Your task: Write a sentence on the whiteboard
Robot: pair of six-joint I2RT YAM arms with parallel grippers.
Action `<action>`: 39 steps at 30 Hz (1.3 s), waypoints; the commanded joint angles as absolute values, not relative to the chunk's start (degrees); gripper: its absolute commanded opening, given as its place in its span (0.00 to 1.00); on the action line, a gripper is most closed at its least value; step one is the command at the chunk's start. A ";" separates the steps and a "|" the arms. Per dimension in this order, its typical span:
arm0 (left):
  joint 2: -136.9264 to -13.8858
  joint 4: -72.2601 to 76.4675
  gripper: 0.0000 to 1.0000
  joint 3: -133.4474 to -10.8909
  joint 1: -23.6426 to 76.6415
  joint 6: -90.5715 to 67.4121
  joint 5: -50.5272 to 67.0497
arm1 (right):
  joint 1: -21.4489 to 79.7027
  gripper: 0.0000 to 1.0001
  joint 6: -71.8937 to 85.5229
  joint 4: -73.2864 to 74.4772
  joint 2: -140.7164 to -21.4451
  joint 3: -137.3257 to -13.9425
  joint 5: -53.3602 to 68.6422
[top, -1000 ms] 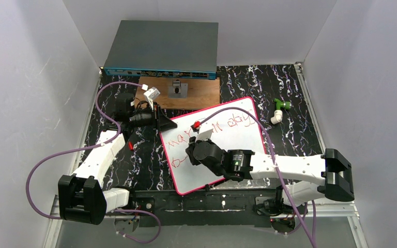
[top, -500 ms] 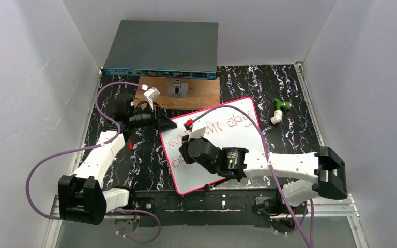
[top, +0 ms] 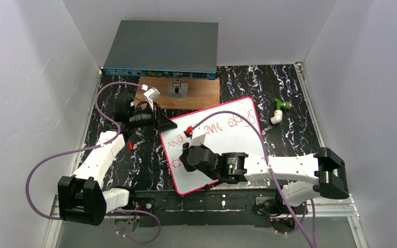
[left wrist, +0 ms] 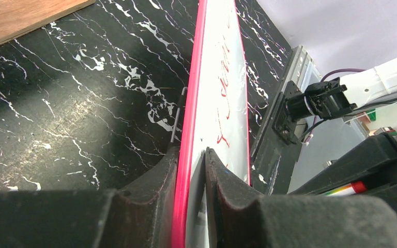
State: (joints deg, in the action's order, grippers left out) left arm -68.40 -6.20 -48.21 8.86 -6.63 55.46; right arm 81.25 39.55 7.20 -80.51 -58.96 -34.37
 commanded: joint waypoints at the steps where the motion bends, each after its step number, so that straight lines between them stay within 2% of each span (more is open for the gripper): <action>1: -67.19 -7.15 0.00 -46.88 9.49 -0.69 47.37 | 81.47 0.01 41.46 10.32 -78.33 -56.64 -37.72; 14: -67.11 -7.21 0.00 -46.82 9.49 -0.66 47.37 | 81.20 0.01 40.60 18.05 -73.97 -56.13 -43.65; 26: -67.15 -7.08 0.00 -47.00 9.49 -0.63 47.42 | 82.35 0.01 31.35 16.97 -64.31 -60.90 -39.15; 39: -66.18 -7.69 0.00 -47.24 9.49 -0.26 46.96 | 82.18 0.01 34.35 13.74 -61.51 -52.56 -45.29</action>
State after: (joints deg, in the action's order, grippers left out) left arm -67.48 -6.52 -48.21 9.21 -6.63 54.94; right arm 82.04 33.65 16.45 -63.20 -53.34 -42.19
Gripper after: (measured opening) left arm 0.184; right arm 0.206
